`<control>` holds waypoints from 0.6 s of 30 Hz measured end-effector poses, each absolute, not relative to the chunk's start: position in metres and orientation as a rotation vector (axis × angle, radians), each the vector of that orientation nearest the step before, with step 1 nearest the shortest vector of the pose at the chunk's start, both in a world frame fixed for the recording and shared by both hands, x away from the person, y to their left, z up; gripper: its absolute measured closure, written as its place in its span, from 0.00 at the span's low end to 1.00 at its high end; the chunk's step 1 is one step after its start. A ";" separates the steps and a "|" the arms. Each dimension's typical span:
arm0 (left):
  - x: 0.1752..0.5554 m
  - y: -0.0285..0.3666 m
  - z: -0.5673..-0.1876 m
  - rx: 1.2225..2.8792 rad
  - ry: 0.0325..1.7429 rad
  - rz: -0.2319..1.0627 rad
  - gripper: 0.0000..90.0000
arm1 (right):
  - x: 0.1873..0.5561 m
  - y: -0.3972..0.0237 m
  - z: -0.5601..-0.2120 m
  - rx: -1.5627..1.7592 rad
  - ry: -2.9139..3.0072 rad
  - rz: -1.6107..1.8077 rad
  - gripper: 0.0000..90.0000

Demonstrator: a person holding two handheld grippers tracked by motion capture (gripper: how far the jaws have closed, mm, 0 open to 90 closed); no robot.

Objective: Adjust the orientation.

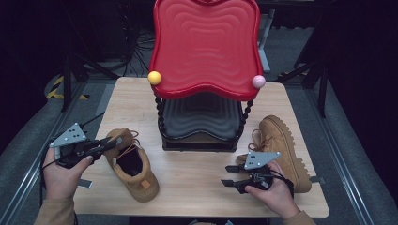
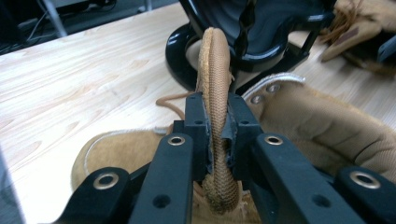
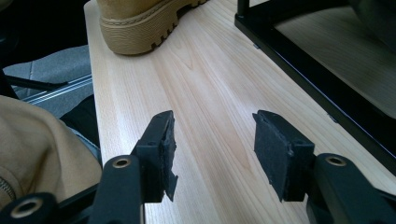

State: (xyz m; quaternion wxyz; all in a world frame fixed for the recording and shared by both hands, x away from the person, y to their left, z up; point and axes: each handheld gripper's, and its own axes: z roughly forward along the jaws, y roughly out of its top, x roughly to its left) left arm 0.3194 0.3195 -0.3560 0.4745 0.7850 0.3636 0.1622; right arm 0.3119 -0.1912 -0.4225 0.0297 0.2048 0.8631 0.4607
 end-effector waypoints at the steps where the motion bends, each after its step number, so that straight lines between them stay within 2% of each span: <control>1: 0.320 0.319 -0.356 1.917 0.891 0.398 0.89 | 0.311 -0.192 -0.423 0.637 2.659 1.421 0.54; 8: 0.321 0.315 -0.354 1.917 0.934 0.371 0.83 | 0.308 -0.194 -0.423 0.652 2.653 1.418 0.54; 10: 0.322 0.316 -0.355 1.904 0.936 0.347 0.76 | 0.309 -0.195 -0.423 0.652 2.651 1.421 0.54; 13: 0.322 0.315 -0.357 1.870 0.961 0.362 0.57 | 0.309 -0.195 -0.423 0.654 2.650 1.425 0.54; 18: 0.323 0.313 -0.361 1.783 0.958 0.385 0.42 | 0.309 -0.197 -0.424 0.665 2.649 1.428 0.54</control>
